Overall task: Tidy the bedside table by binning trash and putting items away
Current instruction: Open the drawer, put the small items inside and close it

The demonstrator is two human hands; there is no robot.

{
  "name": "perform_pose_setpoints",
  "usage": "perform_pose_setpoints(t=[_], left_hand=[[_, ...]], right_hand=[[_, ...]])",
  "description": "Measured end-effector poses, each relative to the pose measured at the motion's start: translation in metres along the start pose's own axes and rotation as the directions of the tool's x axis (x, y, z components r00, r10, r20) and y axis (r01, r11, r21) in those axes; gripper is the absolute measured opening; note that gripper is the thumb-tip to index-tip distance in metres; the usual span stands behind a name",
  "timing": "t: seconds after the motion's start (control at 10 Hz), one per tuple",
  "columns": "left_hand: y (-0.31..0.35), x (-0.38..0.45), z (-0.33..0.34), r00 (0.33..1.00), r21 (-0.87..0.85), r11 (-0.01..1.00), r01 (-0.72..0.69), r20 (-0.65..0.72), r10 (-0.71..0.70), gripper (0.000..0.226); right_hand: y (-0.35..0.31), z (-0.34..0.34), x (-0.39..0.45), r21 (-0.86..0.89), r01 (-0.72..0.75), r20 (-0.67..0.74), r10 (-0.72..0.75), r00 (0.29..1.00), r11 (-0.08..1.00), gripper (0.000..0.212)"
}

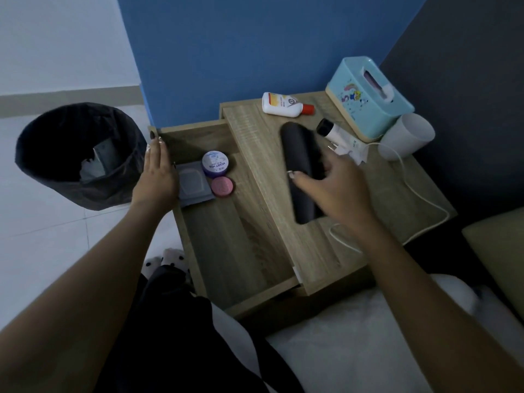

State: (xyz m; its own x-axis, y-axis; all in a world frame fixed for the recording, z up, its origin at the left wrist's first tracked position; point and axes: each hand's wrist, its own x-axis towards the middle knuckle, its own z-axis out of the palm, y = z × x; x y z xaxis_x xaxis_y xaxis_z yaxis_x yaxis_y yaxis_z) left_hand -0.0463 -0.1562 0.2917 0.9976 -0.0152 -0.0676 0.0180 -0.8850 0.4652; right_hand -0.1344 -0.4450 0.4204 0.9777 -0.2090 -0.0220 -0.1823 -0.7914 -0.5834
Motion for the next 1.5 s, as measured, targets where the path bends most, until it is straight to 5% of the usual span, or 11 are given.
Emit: perform_pose_setpoints(t=[0.4,0.5,0.8,1.1,1.5], left_hand=[[-0.003,0.004,0.004,0.998,-0.027,0.998,-0.048,-0.035,0.047,0.056],[-0.004,0.004,0.005,0.998,-0.026,0.999,-0.045,-0.042,0.044,0.056],[-0.005,0.004,0.006,0.997,-0.029,0.998,-0.051,-0.055,0.050,0.056],[-0.005,0.004,0.006,0.997,-0.031,0.999,-0.037,-0.063,0.035,0.055],[-0.008,0.003,0.007,0.997,-0.022,0.999,-0.046,-0.058,0.044,0.057]], right_hand=[[-0.055,0.159,-0.046,-0.092,-0.074,0.374,0.103,0.922,0.993,0.061],[-0.050,0.183,-0.041,-0.158,-0.105,0.372,0.158,0.915,0.982,0.067],[-0.039,0.222,-0.031,-0.163,-0.090,0.346,0.142,0.927,0.983,0.039],[-0.033,0.238,-0.041,-0.163,-0.052,0.361,0.108,0.926,0.985,0.060],[-0.038,0.241,-0.039,-0.196,-0.035,0.416,0.115,0.902,0.980,0.053]])
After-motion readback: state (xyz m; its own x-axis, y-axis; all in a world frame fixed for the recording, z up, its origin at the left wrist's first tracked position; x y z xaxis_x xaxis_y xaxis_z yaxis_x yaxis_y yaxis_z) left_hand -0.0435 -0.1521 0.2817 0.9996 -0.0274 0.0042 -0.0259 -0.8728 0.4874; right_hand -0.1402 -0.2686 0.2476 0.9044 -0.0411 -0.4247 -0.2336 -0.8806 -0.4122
